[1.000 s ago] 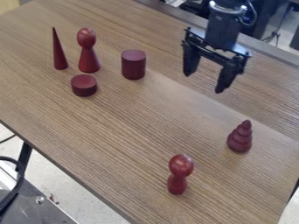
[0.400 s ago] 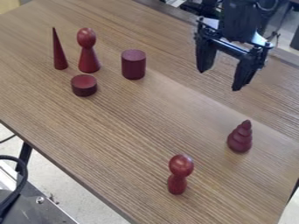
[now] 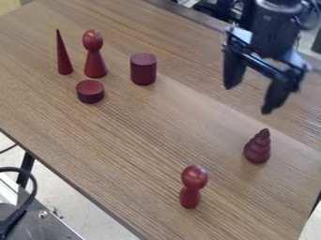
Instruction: Move the cone to the left
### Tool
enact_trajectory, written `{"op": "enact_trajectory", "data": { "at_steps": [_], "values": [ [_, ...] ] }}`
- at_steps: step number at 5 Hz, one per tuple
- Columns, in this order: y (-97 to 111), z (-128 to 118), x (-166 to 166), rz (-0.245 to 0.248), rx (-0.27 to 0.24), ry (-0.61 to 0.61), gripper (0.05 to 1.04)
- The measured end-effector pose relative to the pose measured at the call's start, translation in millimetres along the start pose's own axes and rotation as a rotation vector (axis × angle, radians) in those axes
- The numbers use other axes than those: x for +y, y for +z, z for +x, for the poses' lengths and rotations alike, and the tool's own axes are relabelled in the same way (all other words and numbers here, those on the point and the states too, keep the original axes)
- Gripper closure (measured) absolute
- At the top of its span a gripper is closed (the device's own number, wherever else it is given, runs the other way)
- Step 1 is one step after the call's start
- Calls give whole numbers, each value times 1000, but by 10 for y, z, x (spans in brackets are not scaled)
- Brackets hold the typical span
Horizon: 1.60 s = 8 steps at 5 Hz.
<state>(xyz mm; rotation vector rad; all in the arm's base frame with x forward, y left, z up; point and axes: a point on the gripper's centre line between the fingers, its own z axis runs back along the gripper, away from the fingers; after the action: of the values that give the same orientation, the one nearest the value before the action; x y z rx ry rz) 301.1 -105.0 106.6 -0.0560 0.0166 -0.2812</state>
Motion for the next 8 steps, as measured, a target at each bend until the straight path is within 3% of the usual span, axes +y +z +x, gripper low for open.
{"op": "enact_trajectory", "data": {
  "at_steps": [2,4,6,7,8],
  "values": [
    [-127,48,-194,5,33,-36,83],
    [-589,187,-151,-10,153,22,83],
    [-804,162,-72,-22,256,47,115],
    [-795,140,-46,-33,272,55,379],
    [-771,125,-26,-41,280,60,574]
  ]
}}
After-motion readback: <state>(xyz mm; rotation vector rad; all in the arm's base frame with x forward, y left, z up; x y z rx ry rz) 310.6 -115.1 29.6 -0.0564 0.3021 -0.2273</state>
